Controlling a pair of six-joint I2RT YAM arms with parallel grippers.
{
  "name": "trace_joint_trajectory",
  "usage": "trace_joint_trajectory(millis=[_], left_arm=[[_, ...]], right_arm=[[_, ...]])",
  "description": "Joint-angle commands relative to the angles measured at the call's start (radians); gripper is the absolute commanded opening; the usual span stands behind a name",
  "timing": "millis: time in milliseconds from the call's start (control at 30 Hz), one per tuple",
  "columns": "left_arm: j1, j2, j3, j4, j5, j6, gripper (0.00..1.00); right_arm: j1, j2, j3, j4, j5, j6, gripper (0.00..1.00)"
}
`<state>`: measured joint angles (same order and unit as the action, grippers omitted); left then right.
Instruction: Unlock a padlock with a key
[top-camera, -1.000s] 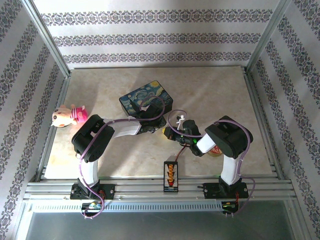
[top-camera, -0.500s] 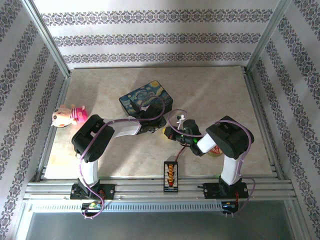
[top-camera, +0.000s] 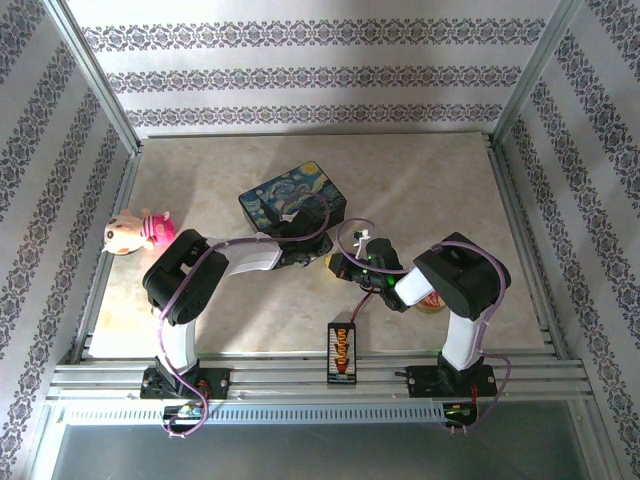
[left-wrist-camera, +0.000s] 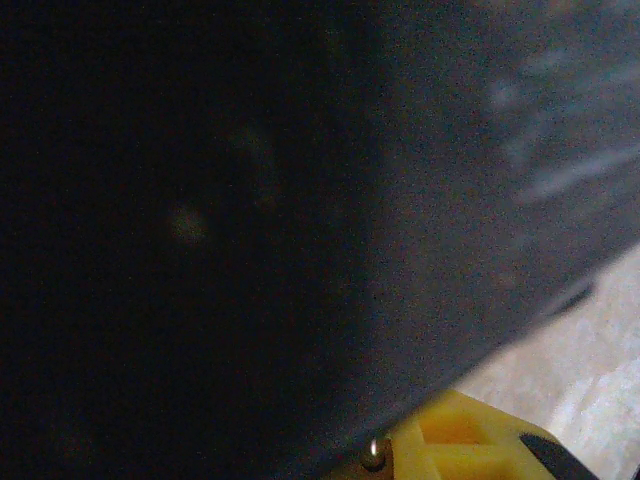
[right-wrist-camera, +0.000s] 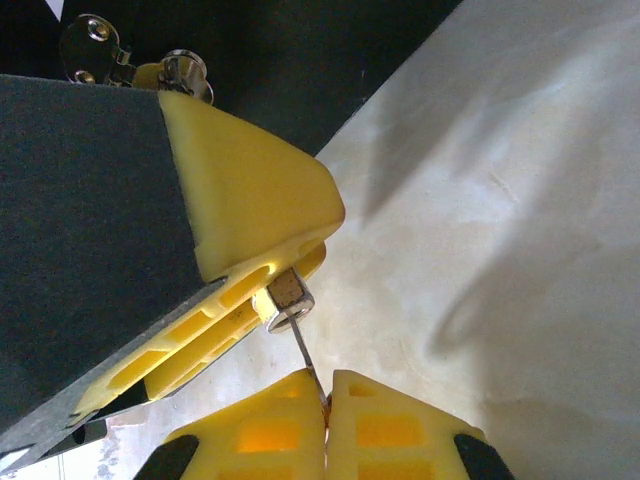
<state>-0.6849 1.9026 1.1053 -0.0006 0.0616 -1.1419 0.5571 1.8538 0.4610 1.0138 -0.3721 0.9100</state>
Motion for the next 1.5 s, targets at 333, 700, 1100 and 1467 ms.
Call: trace_joint_trajectory(millis=[333,700,1100,1467], left_arm=[[0.002,-0.014,-0.025,-0.036,0.107,-0.018,0.24],[0.002,-0.017,-0.021,-0.032,0.113,-0.015,0.24],[0.002,-0.014,-0.022,-0.018,0.120,-0.023,0.24],[0.002,-0.011,-0.022,-0.001,0.130,-0.036,0.24]], right_arm=[[-0.037,-0.057,-0.007,-0.023,0.029,-0.030,0.00],[-0.039,-0.072,-0.001,-0.034,0.021,-0.028,0.00],[-0.033,-0.075,0.008,-0.032,0.022,-0.014,0.00],[-0.008,-0.042,-0.005,0.008,0.072,0.012,0.00]])
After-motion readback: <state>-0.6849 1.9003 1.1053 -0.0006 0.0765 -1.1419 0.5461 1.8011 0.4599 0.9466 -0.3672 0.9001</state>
